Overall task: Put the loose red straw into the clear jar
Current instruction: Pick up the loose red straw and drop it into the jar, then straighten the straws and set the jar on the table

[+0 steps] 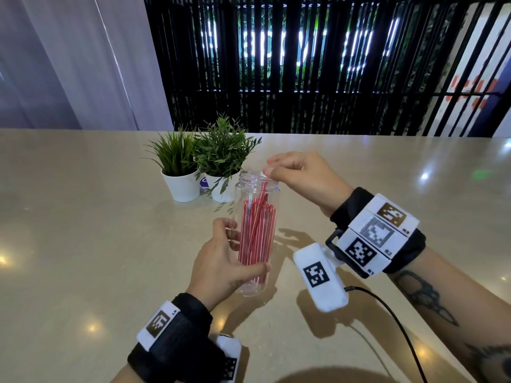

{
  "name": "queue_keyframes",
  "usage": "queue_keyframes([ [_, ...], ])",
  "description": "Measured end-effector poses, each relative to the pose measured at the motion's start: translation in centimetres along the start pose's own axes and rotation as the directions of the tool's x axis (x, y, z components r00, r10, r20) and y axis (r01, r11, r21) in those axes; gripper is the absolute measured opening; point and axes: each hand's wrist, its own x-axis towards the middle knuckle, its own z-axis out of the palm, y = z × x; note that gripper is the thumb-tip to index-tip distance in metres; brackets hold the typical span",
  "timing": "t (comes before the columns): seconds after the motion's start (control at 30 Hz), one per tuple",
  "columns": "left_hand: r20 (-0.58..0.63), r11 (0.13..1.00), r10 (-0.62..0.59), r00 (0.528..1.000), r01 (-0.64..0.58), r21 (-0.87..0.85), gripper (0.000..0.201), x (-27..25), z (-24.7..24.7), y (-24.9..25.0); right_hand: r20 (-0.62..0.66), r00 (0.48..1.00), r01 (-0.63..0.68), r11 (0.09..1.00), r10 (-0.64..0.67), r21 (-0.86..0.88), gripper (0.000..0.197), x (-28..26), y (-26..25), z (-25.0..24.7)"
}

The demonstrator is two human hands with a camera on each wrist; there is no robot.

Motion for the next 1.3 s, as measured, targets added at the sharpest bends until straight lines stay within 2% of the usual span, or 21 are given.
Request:
queue_keyframes([
  [0.07, 0.003, 1.000, 0.000, 1.000, 0.000, 0.002, 0.082, 0.1, 0.0, 0.0, -0.012, 0.999, -0.029, 0.998, 0.030, 0.057, 0.022, -0.2, -0.4, -0.2],
  [0.2, 0.002, 1.000, 0.002, 1.000, -0.002, -0.007, 0.085, 0.1, 0.0, 0.0, -0.089, 0.995, -0.026, 0.994, 0.035, 0.102, 0.043, -0.1, -0.6, -1.0],
  [0.3, -0.007, 1.000, -0.003, 1.000, 0.003, -0.014, 0.085, -0.1, -0.1, 0.0, -0.223, 0.975, 0.027, 0.994, -0.002, 0.110, 0.030, -0.3, 0.0, -1.5],
  [0.37, -0.009, 1.000, -0.004, 1.000, 0.004, -0.015, 0.086, -0.1, -0.1, 0.2, -0.265, 0.964, 0.044, 0.993, -0.015, 0.105, 0.020, -1.0, 0.8, -1.6],
  [0.43, -0.018, 1.000, -0.004, 1.000, 0.004, -0.017, 0.086, 0.0, -0.1, 0.2, -0.196, 0.980, 0.011, 0.993, 0.012, 0.115, 0.020, -2.1, 1.8, -1.1],
  [0.5, -0.026, 1.000, 0.000, 1.000, -0.001, -0.029, 0.086, 0.0, -0.1, 0.2, -0.020, 0.998, -0.055, 0.988, 0.058, 0.144, 0.030, -3.4, 2.4, -0.4],
  [0.57, -0.020, 0.999, 0.000, 1.000, -0.001, -0.055, 0.086, 0.1, -0.1, 0.3, 0.181, 0.979, -0.126, 0.981, 0.098, 0.148, 0.050, -4.4, 3.0, 0.5],
  [0.63, -0.006, 0.996, 0.001, 1.000, -0.002, -0.088, 0.085, 0.3, 0.0, 0.5, 0.272, 0.954, -0.175, 0.970, 0.125, 0.169, 0.066, -5.2, 3.6, 1.5],
  [0.8, 0.036, 0.985, 0.011, 0.999, -0.005, -0.171, 0.082, 0.5, 0.2, 0.5, 0.223, 0.965, -0.203, 0.925, 0.134, 0.322, 0.060, -6.3, 4.8, 3.0],
  [0.97, 0.166, 0.973, 0.029, 0.986, 0.010, -0.231, 0.079, 0.1, -0.3, -0.1, 0.174, 0.976, -0.189, 0.899, 0.129, 0.396, 0.049, -7.3, 6.2, 3.3],
  [1.2, 0.321, 0.959, 0.036, 0.946, 0.057, -0.277, 0.070, 1.8, -1.5, -0.4, 0.153, 0.981, -0.168, 0.909, 0.117, 0.381, 0.046, -6.2, 6.8, 2.8],
  [1.3, 0.331, 0.968, 0.048, 0.942, 0.037, -0.247, 0.055, 3.2, -1.5, -0.3, 0.169, 0.978, -0.175, 0.917, 0.120, 0.360, 0.048, -5.0, 7.0, 2.2],
])
